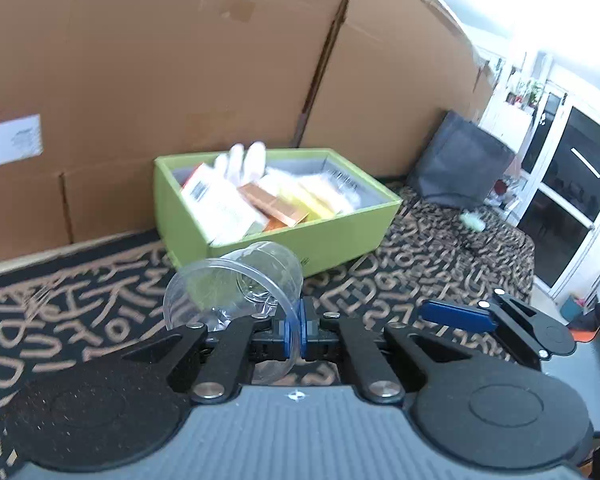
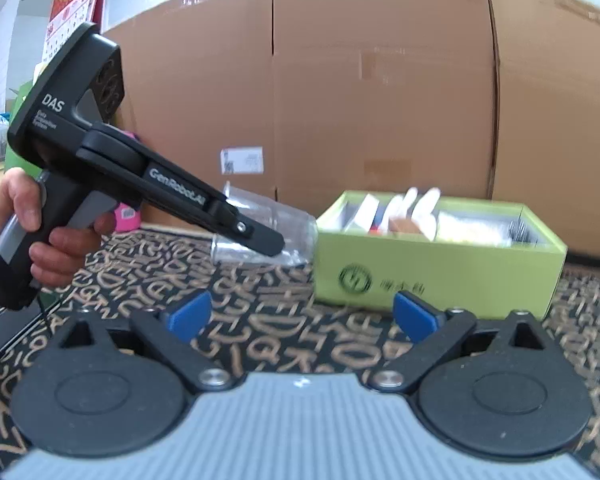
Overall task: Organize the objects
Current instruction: 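Carry the clear cup into the lime-green box and open the left gripper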
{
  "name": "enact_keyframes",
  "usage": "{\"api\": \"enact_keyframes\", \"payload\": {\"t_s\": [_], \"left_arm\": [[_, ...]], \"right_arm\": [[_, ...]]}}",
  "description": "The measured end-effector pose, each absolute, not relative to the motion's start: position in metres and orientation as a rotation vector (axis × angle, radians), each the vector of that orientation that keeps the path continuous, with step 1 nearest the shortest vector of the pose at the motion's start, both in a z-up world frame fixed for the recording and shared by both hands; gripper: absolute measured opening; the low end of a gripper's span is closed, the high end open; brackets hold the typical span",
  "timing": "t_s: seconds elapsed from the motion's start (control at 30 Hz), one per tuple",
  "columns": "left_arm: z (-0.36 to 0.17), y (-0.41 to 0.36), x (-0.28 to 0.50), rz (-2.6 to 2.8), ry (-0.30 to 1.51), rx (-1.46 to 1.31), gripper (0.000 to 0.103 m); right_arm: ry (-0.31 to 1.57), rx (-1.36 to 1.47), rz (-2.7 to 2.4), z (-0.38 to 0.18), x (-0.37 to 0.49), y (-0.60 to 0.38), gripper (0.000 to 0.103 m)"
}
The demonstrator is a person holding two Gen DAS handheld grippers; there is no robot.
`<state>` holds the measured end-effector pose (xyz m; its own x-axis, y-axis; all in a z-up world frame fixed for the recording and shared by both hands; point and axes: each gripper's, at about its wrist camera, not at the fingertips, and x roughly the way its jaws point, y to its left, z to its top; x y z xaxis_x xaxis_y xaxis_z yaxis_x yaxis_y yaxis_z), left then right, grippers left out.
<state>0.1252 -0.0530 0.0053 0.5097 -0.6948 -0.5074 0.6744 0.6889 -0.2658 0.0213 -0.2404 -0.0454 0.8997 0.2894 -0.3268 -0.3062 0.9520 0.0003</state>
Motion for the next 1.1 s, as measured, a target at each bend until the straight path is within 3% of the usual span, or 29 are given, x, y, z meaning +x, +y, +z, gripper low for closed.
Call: {"api": "enact_keyframes", "payload": {"t_s": [0.2,0.6,0.67,0.7,0.73,0.9,0.97,1.1], "left_arm": [[0.02,-0.088,0.148,-0.88,0.598,-0.051,0.002],[0.026,-0.187,0.236,-0.889,0.608,-0.091,0.003],[0.009,-0.196,0.251,-0.852,0.663,-0.068,0.027],[0.001,-0.195,0.257,-0.816,0.718,-0.075,0.051],[-0.004,-0.191,0.26,-0.797,0.748,-0.1,0.062],[-0.006,-0.147,0.248,-0.837,0.732,-0.204,0.074],[-0.001,-0.132,0.239,-0.856,0.721,-0.198,0.077],[0.007,-0.102,0.223,-0.852,0.685,-0.181,0.08]], "right_arm": [[0.273,-0.058,0.278,-0.027,0.039,-0.251,0.086],[0.284,0.052,0.118,-0.026,0.081,-0.301,0.086],[0.311,0.066,0.106,-0.032,0.085,-0.305,0.086],[0.321,0.071,0.102,-0.035,0.087,-0.308,0.086],[0.329,0.073,0.1,-0.038,0.09,-0.312,0.086],[0.351,0.049,0.099,-0.042,0.107,-0.321,0.081],[0.354,0.039,0.119,-0.04,0.119,-0.318,0.068],[0.347,-0.005,0.153,-0.036,0.149,-0.302,0.056]]}}
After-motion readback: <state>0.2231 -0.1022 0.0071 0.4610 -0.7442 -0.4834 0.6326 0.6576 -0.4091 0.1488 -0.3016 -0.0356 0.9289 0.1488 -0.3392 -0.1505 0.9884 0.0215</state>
